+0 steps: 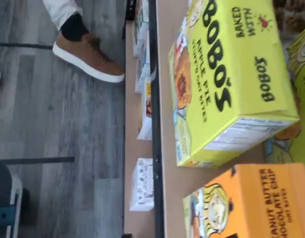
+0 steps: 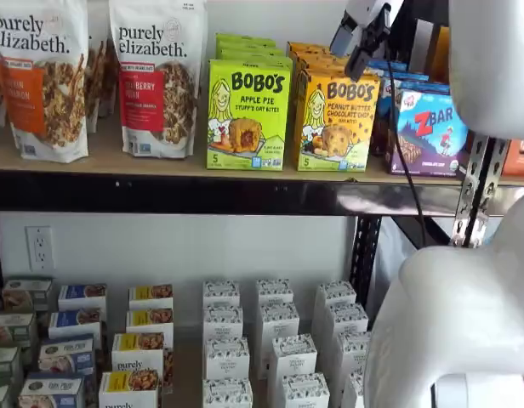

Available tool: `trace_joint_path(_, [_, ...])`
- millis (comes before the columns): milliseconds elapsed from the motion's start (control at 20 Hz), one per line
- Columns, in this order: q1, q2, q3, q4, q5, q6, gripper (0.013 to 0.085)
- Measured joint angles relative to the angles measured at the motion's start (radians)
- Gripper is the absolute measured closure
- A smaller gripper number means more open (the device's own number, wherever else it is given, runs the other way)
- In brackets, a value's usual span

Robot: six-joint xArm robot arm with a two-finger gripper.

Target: Pick up the orange box on the top shelf, the fifth box from the left

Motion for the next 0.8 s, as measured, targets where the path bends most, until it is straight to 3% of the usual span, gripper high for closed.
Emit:
trace_joint_path(250, [-0.002,0.014,-0.024,0.005,-0.035,0.002,0.013])
trace_joint_path(500, [0.008,0.043,-0.053,-0.06,-0.06,-0.01,0.013])
trace_joint_path(800, [0.008,0.063,-0.045,-0.1,-0.1,-0.032,0.013])
